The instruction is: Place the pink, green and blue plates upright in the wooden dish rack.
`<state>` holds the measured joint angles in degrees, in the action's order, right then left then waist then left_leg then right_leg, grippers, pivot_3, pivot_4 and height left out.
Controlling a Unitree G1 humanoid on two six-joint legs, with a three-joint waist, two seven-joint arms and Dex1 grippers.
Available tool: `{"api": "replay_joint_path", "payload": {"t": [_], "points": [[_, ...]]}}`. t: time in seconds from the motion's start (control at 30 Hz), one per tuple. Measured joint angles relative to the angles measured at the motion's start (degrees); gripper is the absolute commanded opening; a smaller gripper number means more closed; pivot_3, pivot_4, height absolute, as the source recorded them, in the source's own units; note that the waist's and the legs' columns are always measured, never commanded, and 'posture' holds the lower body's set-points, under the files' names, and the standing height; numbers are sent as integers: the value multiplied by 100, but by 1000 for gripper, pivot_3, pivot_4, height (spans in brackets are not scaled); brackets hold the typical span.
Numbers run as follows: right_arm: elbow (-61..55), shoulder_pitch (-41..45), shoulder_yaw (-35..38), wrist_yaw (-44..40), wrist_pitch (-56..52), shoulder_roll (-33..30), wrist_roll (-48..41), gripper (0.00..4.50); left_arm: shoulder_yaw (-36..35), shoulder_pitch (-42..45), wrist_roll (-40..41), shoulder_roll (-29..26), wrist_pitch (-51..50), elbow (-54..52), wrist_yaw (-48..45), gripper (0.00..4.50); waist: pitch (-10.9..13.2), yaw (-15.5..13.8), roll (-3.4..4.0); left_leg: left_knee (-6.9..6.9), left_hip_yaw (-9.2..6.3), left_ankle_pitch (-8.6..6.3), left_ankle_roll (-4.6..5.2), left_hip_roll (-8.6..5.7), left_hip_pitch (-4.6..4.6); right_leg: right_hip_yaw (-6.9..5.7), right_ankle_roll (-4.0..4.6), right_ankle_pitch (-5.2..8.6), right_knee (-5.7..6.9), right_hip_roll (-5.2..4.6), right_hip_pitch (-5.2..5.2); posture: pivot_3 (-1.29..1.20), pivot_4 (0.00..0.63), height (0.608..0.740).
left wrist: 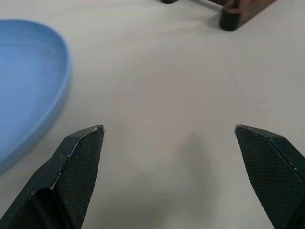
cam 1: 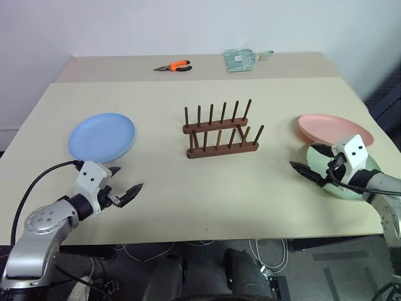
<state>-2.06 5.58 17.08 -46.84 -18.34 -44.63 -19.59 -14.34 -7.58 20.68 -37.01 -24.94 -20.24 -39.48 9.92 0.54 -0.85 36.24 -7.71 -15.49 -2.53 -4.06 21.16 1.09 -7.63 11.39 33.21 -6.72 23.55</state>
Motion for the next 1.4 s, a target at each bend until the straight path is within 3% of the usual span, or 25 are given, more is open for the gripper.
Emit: {"api": "replay_joint_path", "payload": {"t": [0.33, 0.53, 0.73, 0.83, 1.03, 1.37, 1.4], "points": [[-608, 97, -377, -56, -389, 85, -153, 4422, 1238, 1180, -354, 361, 111, 772, -167, 4500, 0, -46, 2, 4, -2, 0, 0, -4, 2, 0, 2, -5, 1, 0, -2, 0, 150, 740], [-1864, -368, -808, 363, -676, 496, -145, 4422, 2354, 3096, -983, 1010, 659, 2800, -629, 4500, -2, -134, -2, 13, -6, 0, 1, -10, 8, -3, -19, -15, 0, 1, -3, 0, 150, 740], [-2699, -1068, -913, 920, -844, 748, -49, 4422, 2795, 4826, -1500, 1833, 1603, 5347, -1027, 4500, -2, -118, -6, 17, -4, -2, 5, -11, 12, -4, -23, -16, -1, 0, 0, 0, 150, 740], [-3001, -1328, -916, 1123, -914, 760, 35, 4500, 2845, 5255, -1659, 2079, 2029, 6136, -1212, 3600, -3, -115, -6, 17, -2, -3, 6, -9, 10, -4, -43, -4, 0, 0, 0, 0, 150, 740], [-3219, -1604, -888, 1271, -932, 757, 118, 4500, 2839, 5431, -1796, 2269, 2603, 6642, -1477, 780, -6, -131, -11, 23, -6, -4, 8, -11, 11, -5, -45, -3, 0, 0, -5, 0, 150, 740], [-3143, -2200, -219, 599, -928, 67, 12, 4500, 3166, 4572, -1841, 1665, 2902, 5140, -2985, 791, -7, -127, -10, 23, -6, -6, 12, -9, 11, -4, -27, -12, 2, 0, -6, 0, 150, 740], [-3101, -2243, -156, 540, -915, 54, 13, 4500, 3178, 4538, -1828, 1603, 2863, 5051, -3108, 1291, -7, -127, -10, 24, -5, -6, 12, -9, 11, -4, -27, -11, 2, 1, -6, 0, 150, 740]]}}
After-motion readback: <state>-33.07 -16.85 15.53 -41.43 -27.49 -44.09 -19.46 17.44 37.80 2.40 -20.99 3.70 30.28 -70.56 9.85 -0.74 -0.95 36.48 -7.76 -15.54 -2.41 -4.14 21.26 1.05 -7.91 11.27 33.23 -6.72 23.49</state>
